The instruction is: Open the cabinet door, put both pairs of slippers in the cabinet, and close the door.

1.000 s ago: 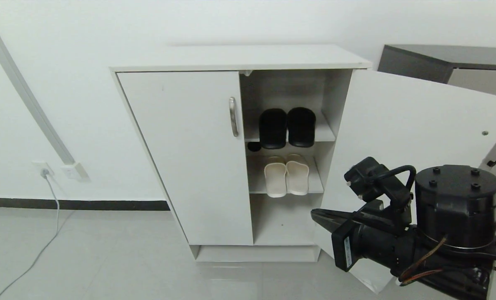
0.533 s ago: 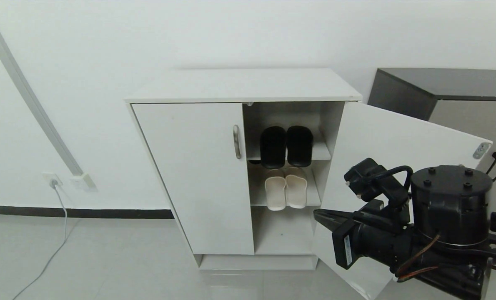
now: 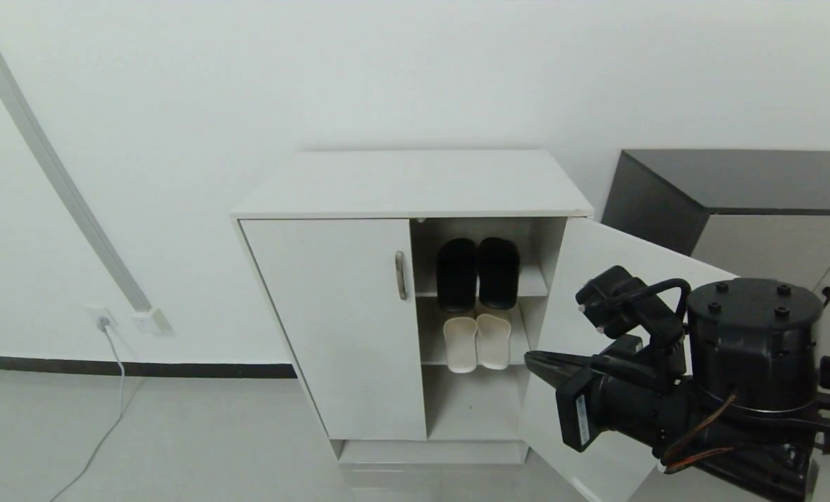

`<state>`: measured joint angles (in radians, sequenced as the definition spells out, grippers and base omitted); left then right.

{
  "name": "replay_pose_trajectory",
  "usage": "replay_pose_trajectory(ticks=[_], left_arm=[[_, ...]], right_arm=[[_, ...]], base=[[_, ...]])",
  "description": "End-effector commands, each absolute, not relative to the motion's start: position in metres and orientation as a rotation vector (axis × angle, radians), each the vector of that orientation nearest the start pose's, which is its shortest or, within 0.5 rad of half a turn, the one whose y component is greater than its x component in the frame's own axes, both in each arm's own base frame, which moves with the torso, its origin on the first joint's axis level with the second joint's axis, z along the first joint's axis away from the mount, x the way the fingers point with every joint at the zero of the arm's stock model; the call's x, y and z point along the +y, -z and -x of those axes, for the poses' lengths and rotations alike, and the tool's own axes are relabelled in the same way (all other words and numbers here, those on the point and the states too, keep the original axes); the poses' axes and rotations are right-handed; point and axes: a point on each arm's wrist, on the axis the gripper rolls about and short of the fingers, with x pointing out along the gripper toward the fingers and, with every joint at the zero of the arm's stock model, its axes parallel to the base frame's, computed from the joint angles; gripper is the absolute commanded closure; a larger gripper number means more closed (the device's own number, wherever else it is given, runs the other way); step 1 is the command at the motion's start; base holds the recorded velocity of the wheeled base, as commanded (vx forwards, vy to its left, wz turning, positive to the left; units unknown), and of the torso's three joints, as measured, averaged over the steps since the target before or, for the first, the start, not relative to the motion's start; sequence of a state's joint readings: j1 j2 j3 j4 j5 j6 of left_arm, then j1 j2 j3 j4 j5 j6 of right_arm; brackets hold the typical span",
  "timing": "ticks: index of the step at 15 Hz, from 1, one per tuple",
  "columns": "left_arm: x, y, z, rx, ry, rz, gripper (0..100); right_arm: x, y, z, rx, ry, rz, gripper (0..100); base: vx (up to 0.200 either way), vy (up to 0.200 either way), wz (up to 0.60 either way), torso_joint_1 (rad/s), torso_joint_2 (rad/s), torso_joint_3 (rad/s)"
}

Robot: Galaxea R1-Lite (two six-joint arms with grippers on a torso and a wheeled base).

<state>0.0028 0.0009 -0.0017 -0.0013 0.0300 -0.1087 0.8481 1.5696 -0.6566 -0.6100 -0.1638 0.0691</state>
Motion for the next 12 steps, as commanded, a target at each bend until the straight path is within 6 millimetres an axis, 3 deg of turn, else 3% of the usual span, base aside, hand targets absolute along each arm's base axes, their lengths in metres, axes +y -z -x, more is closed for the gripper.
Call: replay_pose_trajectory(ticks=[1, 12], left_arm=[[0.0006, -0.0761, 0.0228, -0.003, -0.034, 0.109, 100], [0.0006, -0.0761, 0.0228, -0.003, -0.034, 0.109, 100]], right_arm=[[0.1956, -0.1771, -0.1773, 0.294, -0.669, 0.084, 100], [0.1932, -0.1724, -0.1773, 0.308, -0.663, 0.094, 100]], base=[[0.0, 0.0, 0.0, 0.198, -0.52, -0.32], [0.0, 0.0, 0.0, 0.236, -0.56, -0.319]])
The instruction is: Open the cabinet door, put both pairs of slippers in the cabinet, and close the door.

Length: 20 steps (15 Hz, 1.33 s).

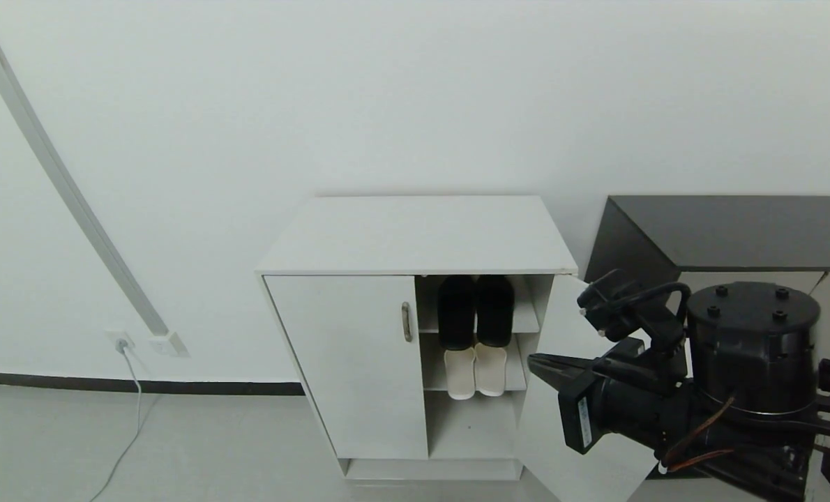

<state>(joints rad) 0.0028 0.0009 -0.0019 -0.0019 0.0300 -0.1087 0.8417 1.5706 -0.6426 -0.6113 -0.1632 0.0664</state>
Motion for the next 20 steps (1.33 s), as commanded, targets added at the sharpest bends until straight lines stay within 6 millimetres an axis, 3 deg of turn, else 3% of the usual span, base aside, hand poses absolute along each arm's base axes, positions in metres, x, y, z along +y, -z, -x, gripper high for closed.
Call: replay_pose_trajectory(ticks=[1, 7, 14, 20], left_arm=[[0.0006, -0.0761, 0.0229, -0.005, -0.034, 0.109, 100], [0.0007, -0.0761, 0.0228, -0.003, -0.035, 0.109, 100], [0.0007, -0.0761, 0.0228, -0.003, -0.035, 0.109, 100], [0.0007, -0.0761, 0.0228, -0.003, -0.035, 0.109, 100]], right_arm=[[0.193, -0.1719, -0.1771, 0.311, -0.663, 0.096, 100], [0.193, -0.1711, -0.1772, 0.314, -0.663, 0.096, 100], [0.1933, -0.1679, -0.1779, 0.325, -0.66, 0.102, 100], [0.1928, -0.1657, -0.1805, 0.308, -0.644, 0.096, 100]], base=[[0.0, 0.0, 0.0, 0.11, -0.27, -0.149], [0.0, 0.0, 0.0, 0.007, -0.01, -0.01], [0.0, 0.0, -0.6, 0.005, 0.0, 0.002], [0.0, 0.0, 0.0, 0.0, 0.0, 0.0]])
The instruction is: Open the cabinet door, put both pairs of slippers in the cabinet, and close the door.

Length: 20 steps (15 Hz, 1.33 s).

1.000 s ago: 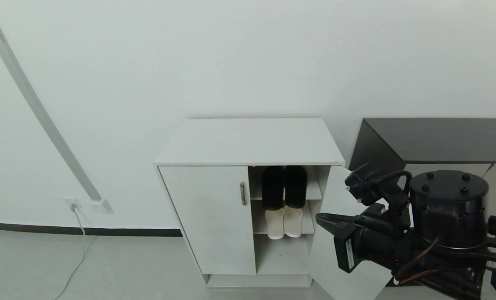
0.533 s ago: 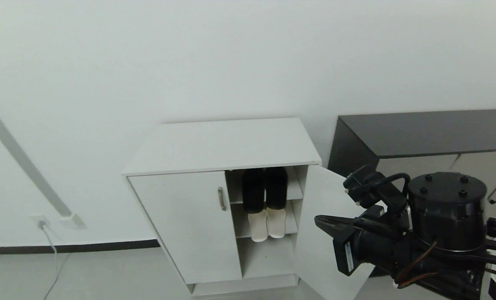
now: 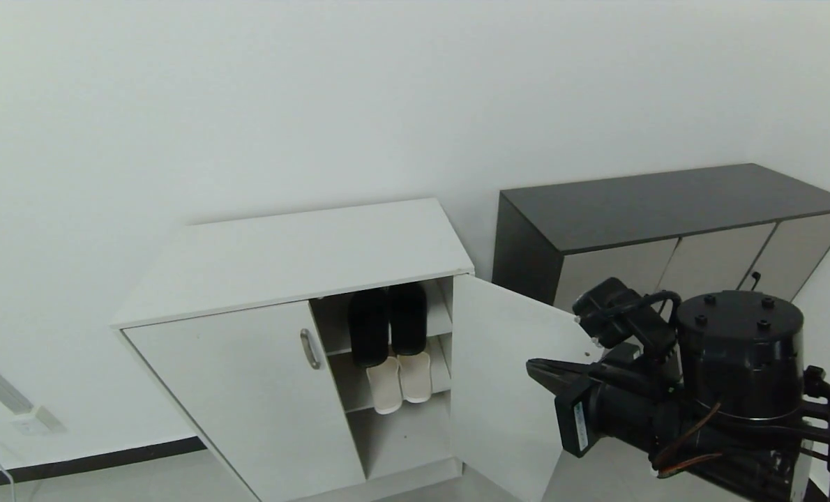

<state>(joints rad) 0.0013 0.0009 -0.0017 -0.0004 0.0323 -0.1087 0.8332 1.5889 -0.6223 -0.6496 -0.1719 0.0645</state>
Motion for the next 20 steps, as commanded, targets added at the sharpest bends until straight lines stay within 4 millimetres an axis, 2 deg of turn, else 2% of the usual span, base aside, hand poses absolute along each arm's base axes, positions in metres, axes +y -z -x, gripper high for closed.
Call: replay_pose_trajectory(ticks=[1, 3, 5, 8, 11, 15, 16, 17, 18, 20], left_arm=[[0.001, -0.076, 0.023, -0.003, -0.035, 0.109, 100], [0.001, -0.076, 0.023, -0.003, -0.034, 0.109, 100], [0.001, -0.076, 0.023, -0.003, -0.034, 0.109, 100], [0.001, -0.076, 0.023, -0.005, -0.035, 0.11, 100], [0.001, -0.076, 0.023, -0.003, -0.035, 0.11, 100], [0.001, -0.076, 0.023, -0.004, -0.037, 0.11, 100], [0.001, -0.076, 0.023, -0.004, -0.037, 0.11, 100], [0.001, -0.076, 0.023, -0.004, -0.037, 0.11, 100], [0.001, -0.076, 0.023, -0.004, -0.037, 0.11, 100], [0.001, -0.076, 0.023, -0.004, -0.037, 0.11, 100]], right_arm=[[0.192, -0.165, -0.18, 0.305, -0.635, 0.109, 100], [0.191, -0.165, -0.182, 0.298, -0.624, 0.118, 100], [0.191, -0.163, -0.184, 0.305, -0.618, 0.12, 100], [0.184, -0.156, -0.201, 0.33, -0.55, 0.125, 100], [0.176, -0.16, -0.237, 0.311, -0.428, 0.09, 100], [0.154, -0.145, -0.305, 0.343, -0.252, 0.019, 100], [0.149, -0.141, -0.316, 0.348, -0.224, 0.014, 100], [0.149, -0.141, -0.316, 0.348, -0.224, 0.014, 100], [0.141, -0.136, -0.333, 0.351, -0.187, 0.008, 100], [0.134, -0.133, -0.343, 0.349, -0.158, 0.002, 100]], base=[[0.0, 0.0, 0.0, 0.0, 0.0, 0.0], [0.0, 0.0, 0.0, 0.0, 0.0, 0.0], [-0.2, 0.0, 0.0, -0.005, 0.0, 0.0], [-0.2, 0.0, 0.0, 0.001, 0.0, 0.003], [0.0, 0.0, 0.0, 0.0, 0.0, 0.0], [0.0, 0.0, 0.0, 0.0, 0.0, 0.0], [0.0, 0.0, 0.0, 0.0, 0.0, 0.0], [0.0, 0.0, 0.0, 0.0, 0.0, 0.0], [0.0, 0.0, 0.0, 0.0, 0.0, 0.0], [0.0, 0.0, 0.0, 0.0, 0.0, 0.0]])
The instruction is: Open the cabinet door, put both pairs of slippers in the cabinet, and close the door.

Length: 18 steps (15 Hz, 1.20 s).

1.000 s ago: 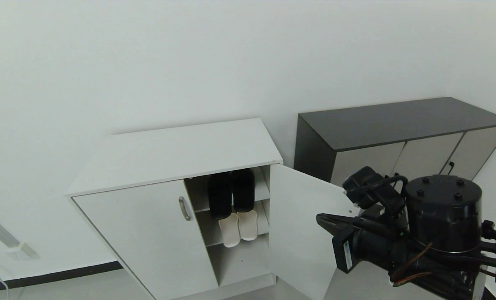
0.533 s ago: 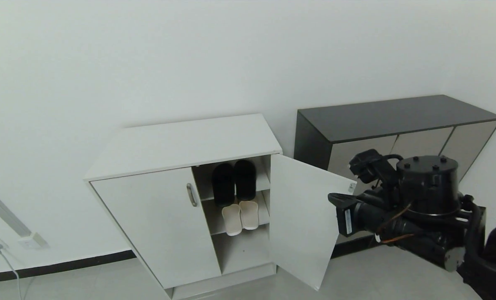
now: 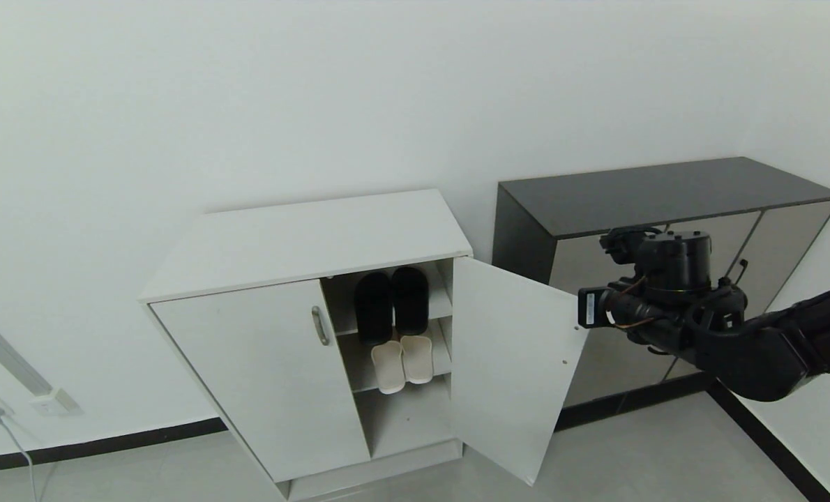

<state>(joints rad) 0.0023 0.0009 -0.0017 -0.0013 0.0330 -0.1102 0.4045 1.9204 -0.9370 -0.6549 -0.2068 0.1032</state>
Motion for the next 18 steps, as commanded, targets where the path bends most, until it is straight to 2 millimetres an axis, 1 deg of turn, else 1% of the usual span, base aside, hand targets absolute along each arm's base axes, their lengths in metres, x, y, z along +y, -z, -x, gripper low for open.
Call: replay_pose_trajectory(ticks=[1, 2, 3, 4, 6, 9, 15, 16, 18], left_arm=[[0.001, -0.076, 0.023, -0.005, -0.037, 0.11, 100], [0.001, -0.076, 0.023, -0.004, -0.037, 0.11, 100], [0.001, -0.076, 0.023, -0.005, -0.037, 0.11, 100], [0.001, -0.076, 0.023, -0.005, -0.037, 0.11, 100], [0.001, -0.076, 0.023, -0.005, -0.037, 0.11, 100], [0.001, -0.076, 0.023, -0.004, -0.037, 0.11, 100], [0.001, -0.076, 0.023, -0.005, -0.038, 0.11, 100], [0.001, -0.076, 0.023, -0.005, -0.038, 0.11, 100], [0.001, -0.076, 0.023, -0.005, -0.038, 0.11, 100]], right_arm=[[0.131, -0.133, -0.348, 0.345, -0.144, -0.004, 100], [0.13, -0.133, -0.351, 0.344, -0.139, -0.013, 100], [0.128, -0.133, -0.36, 0.334, -0.118, -0.055, 100], [0.125, -0.13, -0.365, 0.338, -0.107, -0.067, 100], [0.121, -0.123, -0.371, 0.35, -0.092, -0.067, 100], [0.121, -0.117, -0.376, 0.361, -0.086, -0.065, 100], [0.123, -0.117, -0.374, 0.364, -0.092, -0.064, 100], [0.125, -0.117, -0.372, 0.367, -0.098, -0.063, 100], [0.14, -0.12, -0.356, 0.374, -0.143, -0.049, 100]], base=[[0.0, 0.0, 0.0, 0.0, 0.0, 0.0], [0.0, 0.0, 0.0, 0.0, 0.0, 0.0], [0.0, 0.0, 0.0, 0.0, 0.0, 0.0], [0.0, 0.0, 0.0, 0.0, 0.0, 0.0], [0.0, 0.0, 0.0, 0.0, 0.0, 0.0], [0.0, 0.0, 0.0, 0.0, 0.0, 0.0], [0.0, 0.0, 0.0, 0.0, 0.0, 0.0], [0.0, 0.0, 0.0, 0.0, 0.0, 0.0], [0.0, 0.0, 0.0, 0.0, 0.0, 0.0]])
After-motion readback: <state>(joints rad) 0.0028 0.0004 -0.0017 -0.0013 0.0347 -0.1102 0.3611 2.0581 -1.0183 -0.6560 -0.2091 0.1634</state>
